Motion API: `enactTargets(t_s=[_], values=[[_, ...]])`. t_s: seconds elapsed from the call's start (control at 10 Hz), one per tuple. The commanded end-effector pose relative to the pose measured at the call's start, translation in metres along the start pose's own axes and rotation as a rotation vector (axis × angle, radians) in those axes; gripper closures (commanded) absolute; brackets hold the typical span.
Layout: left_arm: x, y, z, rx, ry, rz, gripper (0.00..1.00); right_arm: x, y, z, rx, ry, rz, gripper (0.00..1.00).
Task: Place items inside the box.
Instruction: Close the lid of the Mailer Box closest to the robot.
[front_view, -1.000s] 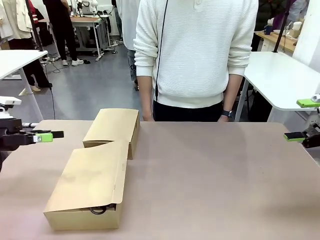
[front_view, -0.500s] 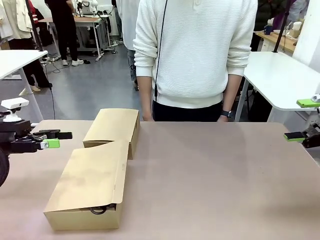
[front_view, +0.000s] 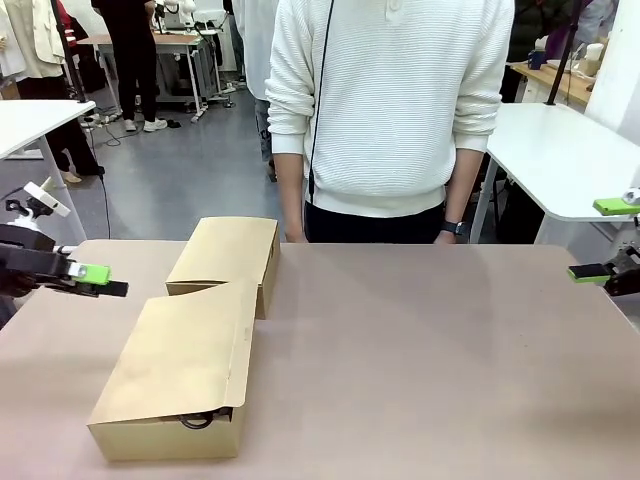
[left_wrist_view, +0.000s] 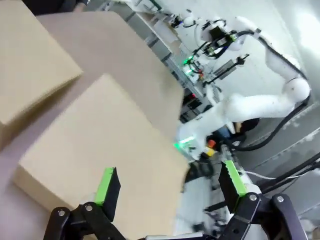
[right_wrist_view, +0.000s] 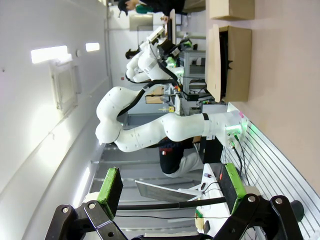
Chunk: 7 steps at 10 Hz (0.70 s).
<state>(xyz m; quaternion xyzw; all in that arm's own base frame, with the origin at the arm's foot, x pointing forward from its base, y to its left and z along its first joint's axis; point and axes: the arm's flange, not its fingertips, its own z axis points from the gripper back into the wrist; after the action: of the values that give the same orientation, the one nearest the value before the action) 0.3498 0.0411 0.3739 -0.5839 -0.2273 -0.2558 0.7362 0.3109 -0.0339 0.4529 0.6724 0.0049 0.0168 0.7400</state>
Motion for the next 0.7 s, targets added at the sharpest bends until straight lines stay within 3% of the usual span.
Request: enactTargets(t_s=[0.0, 0.1, 0.2, 0.3, 0.6], values=[[-0.006, -0.038, 0.015, -0.097, -0.107, 0.152, 0.00, -0.001, 0.004, 0.000, 0.000, 0.002, -0.017, 0.00], [-0.007, -0.042, 0.020, -0.087, -0.280, 0.217, 0.00, -0.001, 0.004, 0.000, 0.000, 0.002, -0.017, 0.00], [-0.010, -0.038, 0.025, -0.172, -0.244, 0.157, 0.00, -0.001, 0.004, 0.000, 0.000, 0.002, -0.017, 0.00], [0.006, -0.025, 0.021, -0.089, -0.099, 0.153, 0.00, -0.001, 0.004, 0.000, 0.000, 0.002, -0.017, 0.00], [0.006, -0.025, 0.021, -0.089, -0.099, 0.153, 0.00, -0.001, 0.004, 0.000, 0.000, 0.002, -0.017, 0.00]])
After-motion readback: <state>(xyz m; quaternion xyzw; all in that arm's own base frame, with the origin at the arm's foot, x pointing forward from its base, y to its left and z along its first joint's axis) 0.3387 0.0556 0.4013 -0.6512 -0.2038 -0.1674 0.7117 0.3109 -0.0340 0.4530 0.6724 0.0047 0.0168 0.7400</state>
